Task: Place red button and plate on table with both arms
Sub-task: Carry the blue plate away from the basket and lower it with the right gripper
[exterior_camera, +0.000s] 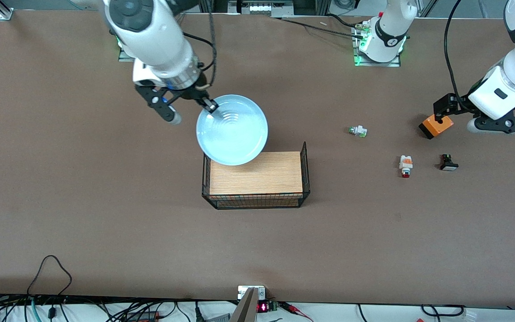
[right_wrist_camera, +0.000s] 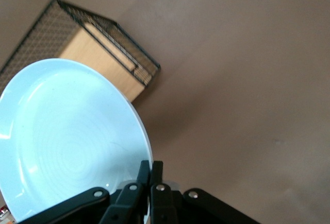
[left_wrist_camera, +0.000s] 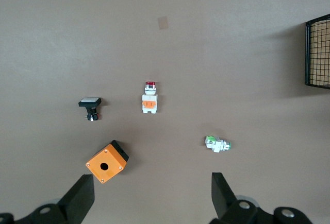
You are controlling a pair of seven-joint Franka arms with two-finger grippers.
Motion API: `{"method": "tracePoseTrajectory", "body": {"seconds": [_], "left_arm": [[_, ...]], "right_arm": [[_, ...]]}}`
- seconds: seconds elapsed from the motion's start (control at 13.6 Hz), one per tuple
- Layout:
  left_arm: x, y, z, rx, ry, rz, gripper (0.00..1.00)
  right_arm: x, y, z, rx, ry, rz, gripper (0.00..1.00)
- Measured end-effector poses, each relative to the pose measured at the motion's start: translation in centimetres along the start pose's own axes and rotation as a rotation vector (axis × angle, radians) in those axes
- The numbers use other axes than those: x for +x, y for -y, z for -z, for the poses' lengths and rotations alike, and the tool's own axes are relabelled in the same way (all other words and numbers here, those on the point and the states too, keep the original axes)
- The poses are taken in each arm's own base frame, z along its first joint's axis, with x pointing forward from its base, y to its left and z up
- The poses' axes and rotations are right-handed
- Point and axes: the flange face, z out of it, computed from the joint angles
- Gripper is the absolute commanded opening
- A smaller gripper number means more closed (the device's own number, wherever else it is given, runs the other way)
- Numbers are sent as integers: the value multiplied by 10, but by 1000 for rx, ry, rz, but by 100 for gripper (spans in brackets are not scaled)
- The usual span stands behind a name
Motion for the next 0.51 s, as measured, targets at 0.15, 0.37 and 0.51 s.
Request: {"method": "tracePoseTrajectory", "body": {"seconds": [0.15, 0.37, 0.51], "left_arm": [[0, 0, 0, 0, 1, 0, 100], [0, 0, 0, 0, 2, -1, 100], [0, -1, 0, 0, 3, -1, 100]], "right_arm": [[53, -18, 14, 16, -7, 95, 0], [122, -48, 24, 17, -12, 227, 0], [172, -81, 28, -9, 12, 333, 0]]}}
